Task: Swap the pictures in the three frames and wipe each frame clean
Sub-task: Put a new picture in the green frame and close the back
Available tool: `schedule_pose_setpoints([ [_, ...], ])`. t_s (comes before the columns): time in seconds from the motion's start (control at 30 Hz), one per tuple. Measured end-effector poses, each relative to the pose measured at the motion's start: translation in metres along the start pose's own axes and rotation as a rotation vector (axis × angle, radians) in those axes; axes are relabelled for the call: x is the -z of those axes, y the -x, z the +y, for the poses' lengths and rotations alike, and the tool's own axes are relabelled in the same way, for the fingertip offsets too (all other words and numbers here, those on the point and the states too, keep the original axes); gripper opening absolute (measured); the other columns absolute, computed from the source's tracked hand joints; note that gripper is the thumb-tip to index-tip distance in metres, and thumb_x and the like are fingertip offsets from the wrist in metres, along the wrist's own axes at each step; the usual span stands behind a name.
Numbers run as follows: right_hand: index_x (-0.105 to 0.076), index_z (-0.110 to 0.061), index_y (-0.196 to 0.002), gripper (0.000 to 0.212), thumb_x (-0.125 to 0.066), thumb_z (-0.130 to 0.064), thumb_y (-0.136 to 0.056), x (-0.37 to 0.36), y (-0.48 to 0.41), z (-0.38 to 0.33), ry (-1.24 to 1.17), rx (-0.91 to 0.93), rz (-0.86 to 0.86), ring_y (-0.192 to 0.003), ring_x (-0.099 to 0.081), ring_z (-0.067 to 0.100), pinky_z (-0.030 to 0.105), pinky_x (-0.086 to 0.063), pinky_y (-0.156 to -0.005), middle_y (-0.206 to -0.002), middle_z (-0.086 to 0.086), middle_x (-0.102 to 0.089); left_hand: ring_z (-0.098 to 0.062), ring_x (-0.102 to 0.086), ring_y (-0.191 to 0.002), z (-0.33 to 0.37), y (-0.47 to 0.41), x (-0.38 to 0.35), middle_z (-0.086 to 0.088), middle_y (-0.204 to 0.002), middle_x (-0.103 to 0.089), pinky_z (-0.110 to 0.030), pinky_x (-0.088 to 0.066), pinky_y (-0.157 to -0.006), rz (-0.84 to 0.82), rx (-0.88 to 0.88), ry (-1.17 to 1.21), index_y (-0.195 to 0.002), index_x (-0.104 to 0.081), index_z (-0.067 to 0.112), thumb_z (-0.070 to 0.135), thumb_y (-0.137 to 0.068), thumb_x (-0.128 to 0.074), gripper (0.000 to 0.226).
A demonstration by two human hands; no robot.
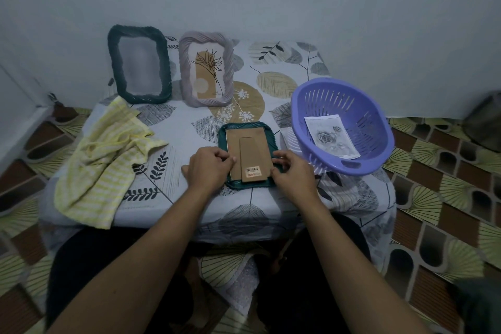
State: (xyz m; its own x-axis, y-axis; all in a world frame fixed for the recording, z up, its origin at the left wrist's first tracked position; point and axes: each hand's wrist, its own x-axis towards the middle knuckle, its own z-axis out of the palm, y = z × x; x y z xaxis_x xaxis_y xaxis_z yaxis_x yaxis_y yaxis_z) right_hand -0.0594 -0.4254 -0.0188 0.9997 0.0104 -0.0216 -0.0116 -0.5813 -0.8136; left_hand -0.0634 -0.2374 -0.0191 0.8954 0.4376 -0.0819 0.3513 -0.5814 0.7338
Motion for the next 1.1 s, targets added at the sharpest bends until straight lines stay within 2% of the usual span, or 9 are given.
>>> schedule_pose_setpoints([
  [0.1, -0.063, -0.01, -0.125, 0.037, -0.068, -0.008, -0.089, 0.0, 0.0, -0.001, 0.009, 0.0, -0.001, -0.103, -0.063, 0.009, 0.026, -0.049, -0.097, -0.116, 0.002, -0.072, -0.016, -0.057, -0.095, 0.0, -0.003, 0.002, 0.017, -0.076, -0.059, -0.037, -0.031, -0.095, -0.029, 0.035, 0.03, -0.081, -0.067, 0.032, 0.041, -0.083, -0.077, 0.014],
  [0.2, -0.063, -0.011, -0.125, 0.038, -0.068, -0.008, -0.088, -0.001, -0.001, -0.001, 0.025, 0.004, 0.003, -0.101, -0.061, 0.008, 0.029, -0.049, -0.099, -0.116, 0.001, -0.072, -0.018, -0.059, -0.101, -0.001, -0.007, 0.002, 0.015, -0.082, -0.059, -0.04, -0.036, -0.103, -0.064, 0.056, 0.044, -0.101, -0.071, 0.03, 0.04, -0.082, -0.079, 0.023],
  [0.33, -0.064, -0.013, -0.125, 0.038, -0.067, -0.012, -0.087, -0.002, -0.003, -0.004, 0.088, 0.046, 0.005, -0.095, -0.057, 0.007, 0.023, -0.045, -0.088, -0.118, -0.001, -0.071, -0.02, -0.06, -0.105, 0.0, -0.016, 0.003, 0.013, -0.084, -0.054, -0.043, -0.037, -0.104, -0.139, 0.081, 0.066, -0.108, -0.067, 0.032, 0.036, -0.081, -0.08, 0.03],
  [0.47, -0.067, -0.018, -0.122, 0.036, -0.059, -0.014, -0.087, -0.013, -0.009, -0.005, 0.134, 0.084, 0.039, -0.111, -0.06, 0.021, 0.042, -0.049, -0.101, -0.12, 0.0, -0.07, -0.018, -0.058, -0.102, 0.0, -0.018, 0.003, 0.013, -0.084, -0.053, -0.041, -0.036, -0.101, -0.149, 0.077, 0.06, -0.107, -0.065, 0.032, 0.034, -0.081, -0.08, 0.029],
  [0.67, -0.05, -0.024, -0.143, 0.043, -0.045, -0.029, -0.101, -0.03, -0.028, -0.016, 0.38, 0.256, -0.086, -0.148, -0.021, 0.022, 0.049, -0.014, -0.121, -0.157, 0.002, -0.036, -0.016, -0.058, -0.098, -0.003, -0.02, 0.004, 0.015, -0.083, -0.056, -0.04, -0.034, -0.098, -0.135, 0.026, 0.021, -0.107, -0.067, 0.034, 0.037, -0.081, -0.08, 0.029],
  [0.77, -0.035, -0.03, -0.153, 0.048, -0.034, -0.038, -0.106, -0.032, -0.039, -0.018, 0.476, 0.273, -0.191, -0.154, -0.004, 0.022, 0.052, -0.003, -0.123, -0.167, 0.001, -0.015, -0.015, -0.058, -0.101, -0.009, -0.023, 0.008, 0.017, -0.083, -0.058, -0.043, -0.036, -0.1, -0.143, -0.087, -0.054, -0.11, -0.069, 0.036, 0.044, -0.08, -0.079, 0.033],
  [0.83, -0.025, -0.034, -0.156, 0.051, -0.028, -0.044, -0.107, -0.033, -0.043, -0.018, 0.536, 0.254, -0.255, -0.154, 0.004, 0.022, 0.053, -0.001, -0.123, -0.168, 0.0, -0.003, -0.015, -0.056, -0.105, -0.016, -0.025, 0.01, 0.016, -0.092, -0.061, -0.042, -0.036, -0.093, -0.139, -0.2, -0.102, -0.114, -0.071, 0.033, 0.05, -0.079, -0.077, 0.039],
  [0.93, -0.016, -0.039, -0.158, 0.054, -0.022, -0.05, -0.106, -0.037, -0.044, -0.014, 0.633, 0.263, -0.289, -0.154, 0.007, 0.021, 0.052, -0.001, -0.121, -0.168, 0.0, 0.006, -0.015, -0.051, -0.106, -0.024, -0.027, 0.012, 0.01, -0.101, -0.059, -0.039, -0.028, -0.083, -0.133, -0.319, -0.145, -0.114, -0.071, 0.032, 0.055, -0.08, -0.073, 0.041],
  [1.1, -0.018, -0.04, -0.157, 0.054, -0.021, -0.052, -0.105, -0.041, -0.044, -0.009, 0.649, 0.272, -0.233, -0.154, -0.003, 0.02, 0.047, -0.005, -0.12, -0.168, -0.001, 0.002, -0.017, -0.054, -0.099, -0.021, -0.038, 0.015, 0.017, -0.092, -0.056, -0.046, -0.038, -0.097, -0.209, -0.296, -0.094, -0.092, -0.066, 0.038, 0.049, -0.076, -0.078, 0.022],
])
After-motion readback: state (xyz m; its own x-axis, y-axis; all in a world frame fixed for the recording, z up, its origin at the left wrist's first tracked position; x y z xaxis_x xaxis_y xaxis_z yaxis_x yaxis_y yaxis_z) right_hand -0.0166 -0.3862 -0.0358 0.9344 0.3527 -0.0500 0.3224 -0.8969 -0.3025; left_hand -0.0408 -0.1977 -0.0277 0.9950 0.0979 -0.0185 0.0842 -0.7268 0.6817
